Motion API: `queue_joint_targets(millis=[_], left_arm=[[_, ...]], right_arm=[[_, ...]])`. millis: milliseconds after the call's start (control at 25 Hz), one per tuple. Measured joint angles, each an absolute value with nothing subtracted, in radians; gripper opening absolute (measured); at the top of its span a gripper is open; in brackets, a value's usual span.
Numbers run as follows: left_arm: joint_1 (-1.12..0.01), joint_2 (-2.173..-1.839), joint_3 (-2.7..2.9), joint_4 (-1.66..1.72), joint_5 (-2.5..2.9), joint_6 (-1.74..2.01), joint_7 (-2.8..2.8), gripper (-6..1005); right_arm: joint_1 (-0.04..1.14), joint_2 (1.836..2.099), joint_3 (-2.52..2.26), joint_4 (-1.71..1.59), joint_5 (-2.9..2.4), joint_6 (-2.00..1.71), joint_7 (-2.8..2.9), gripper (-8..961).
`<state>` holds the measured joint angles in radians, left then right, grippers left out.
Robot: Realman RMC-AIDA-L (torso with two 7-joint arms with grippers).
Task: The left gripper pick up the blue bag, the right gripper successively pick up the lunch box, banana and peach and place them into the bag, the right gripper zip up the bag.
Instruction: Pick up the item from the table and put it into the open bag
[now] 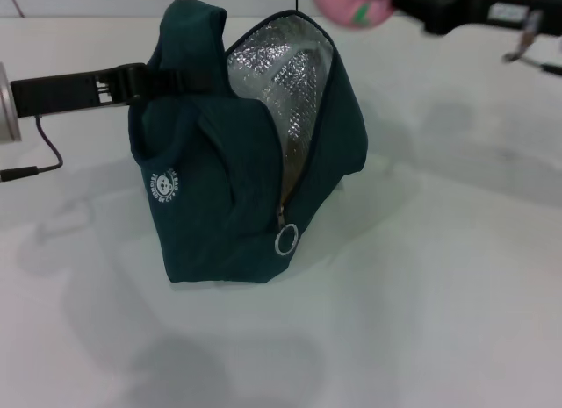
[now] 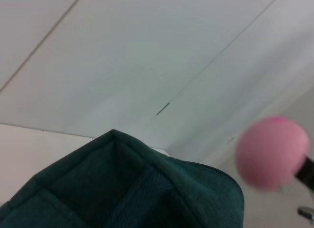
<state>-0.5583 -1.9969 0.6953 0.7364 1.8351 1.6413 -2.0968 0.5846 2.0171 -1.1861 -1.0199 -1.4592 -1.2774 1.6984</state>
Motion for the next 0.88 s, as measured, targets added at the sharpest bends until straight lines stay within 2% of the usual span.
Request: queue_joint_targets(millis=[280, 520, 880], left_arm=[[-0.523, -1.999, 0.663, 0.735, 1.809, 1.65, -2.084, 38], [-0.488, -1.997, 0.662, 0.728, 1.751, 1.657, -2.068, 37], [-0.497, -1.99, 0.666, 0.685, 1.747, 1.667, -2.05, 37]], right_arm=[[0.668, 2.017, -1.304, -0.913, -1.461, -1.279, 1.68, 42], [0.666, 2.017, -1.36, -0.898, -1.461, -1.279, 1.678, 51], [0.696, 2.017, -1.391, -0.853, -1.461, -1.282, 1.684, 63]])
